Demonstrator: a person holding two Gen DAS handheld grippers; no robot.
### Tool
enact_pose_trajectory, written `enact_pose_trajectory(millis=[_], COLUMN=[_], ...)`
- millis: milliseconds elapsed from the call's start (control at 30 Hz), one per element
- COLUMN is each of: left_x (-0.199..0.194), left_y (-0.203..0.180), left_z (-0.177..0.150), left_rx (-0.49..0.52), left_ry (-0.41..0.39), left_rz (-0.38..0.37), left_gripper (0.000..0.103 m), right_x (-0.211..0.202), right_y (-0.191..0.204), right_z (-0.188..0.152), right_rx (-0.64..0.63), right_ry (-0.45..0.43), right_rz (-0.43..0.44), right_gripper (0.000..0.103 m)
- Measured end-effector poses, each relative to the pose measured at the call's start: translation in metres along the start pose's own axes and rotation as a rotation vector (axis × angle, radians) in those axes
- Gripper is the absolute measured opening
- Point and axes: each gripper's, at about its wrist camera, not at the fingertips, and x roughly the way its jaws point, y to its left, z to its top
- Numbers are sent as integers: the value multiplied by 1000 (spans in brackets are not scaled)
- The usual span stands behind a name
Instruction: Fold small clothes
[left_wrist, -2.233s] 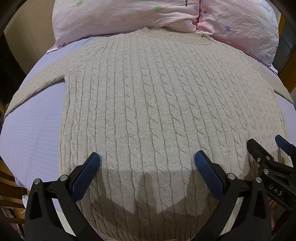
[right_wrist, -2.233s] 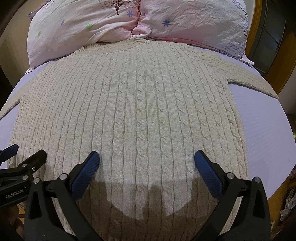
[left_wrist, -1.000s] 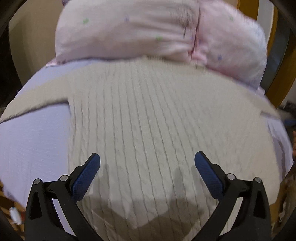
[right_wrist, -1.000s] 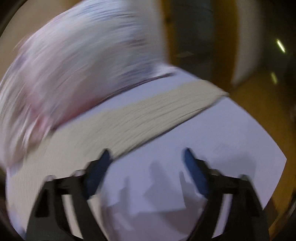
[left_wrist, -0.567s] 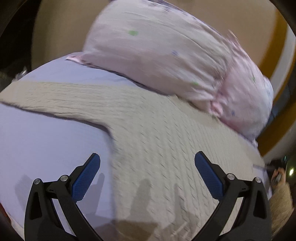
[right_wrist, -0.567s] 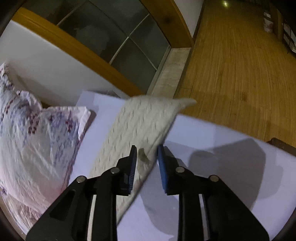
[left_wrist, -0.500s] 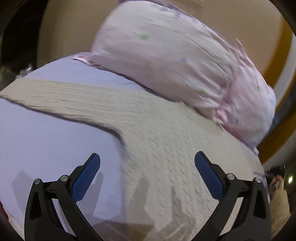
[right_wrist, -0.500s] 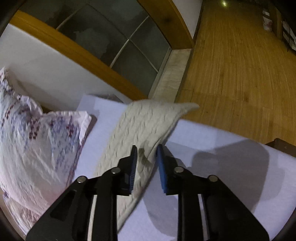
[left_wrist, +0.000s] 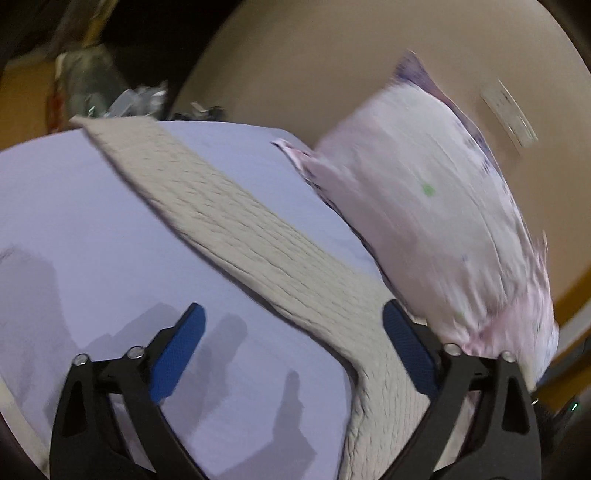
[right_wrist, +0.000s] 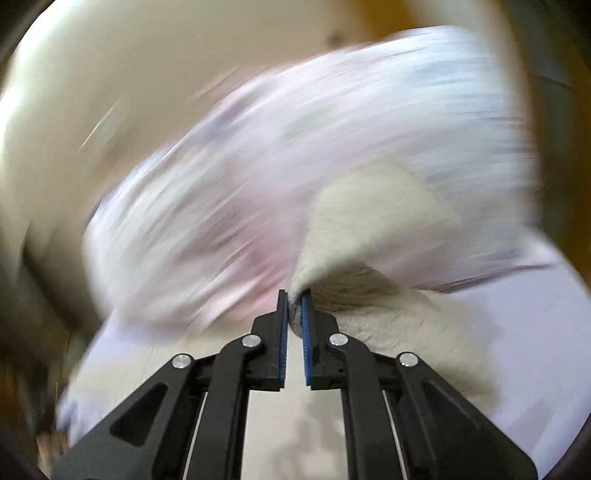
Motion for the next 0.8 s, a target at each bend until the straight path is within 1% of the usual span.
enact_pose_trajectory(millis=[33, 67, 100, 167, 200, 233, 267, 333, 400, 433, 467, 500, 567, 600, 667, 700, 733, 767, 800], left_x=[1, 2, 2, 2, 2, 4, 5, 7, 12, 13, 15, 16, 20, 23, 28, 30, 33, 34, 34], left_y=[5, 12, 17, 30, 36, 39, 46, 58, 75, 83, 87, 93, 104, 112, 124, 128, 129, 127, 123], left_z=[4, 9, 12, 21, 25, 29, 36, 48, 59, 65, 68, 74, 83, 88, 94, 96, 99, 101, 101], left_rx=[-27, -59, -81, -129, -144, -156, -176, -218, -293, -331, -351, -373, -418, -453, -507, -518, -517, -494, -471], left_ry=[-2, -5, -7, -15, -20, -23, -32, -42, -47, -54, -56, -61, -67, -66, -63, -59, -53, -45, -45], left_rz=[5, 7, 9, 21, 30, 39, 55, 73, 82, 77, 79, 77, 77, 72, 58, 53, 54, 72, 80], left_gripper=[88, 86, 85, 83, 82, 80, 79, 76, 73, 66, 61, 59, 46, 43, 27, 24, 15, 8, 7], right_x=[23, 41, 53, 53, 44, 38, 32, 19, 14, 4, -3, -5, -11, -13, -19, -20, -22, -23, -25], right_y=[25, 45, 63, 71, 67, 59, 52, 33, 11, 0, -8, -13, -25, -29, -37, -40, -43, -45, -47], right_z=[-12, -24, -36, -43, -41, -36, -33, -28, -27, -26, -33, -35, -38, -37, -40, -41, -43, -45, -47], right_rx=[-54, -96, -133, -145, -127, -109, -95, -58, -18, 6, 23, 37, 70, 80, 100, 105, 109, 110, 110], right_ry=[89, 162, 206, 182, 136, 109, 88, 53, 35, 27, 23, 21, 12, 9, 0, -4, -6, -7, -8], right_rz=[33, 57, 70, 65, 53, 43, 32, -8, -47, -69, -81, -90, -110, -113, -118, -122, -125, -127, -131], right_gripper=[16, 16, 17, 27, 41, 54, 57, 60, 62, 63, 63, 63, 63, 64, 64, 65, 65, 65, 66])
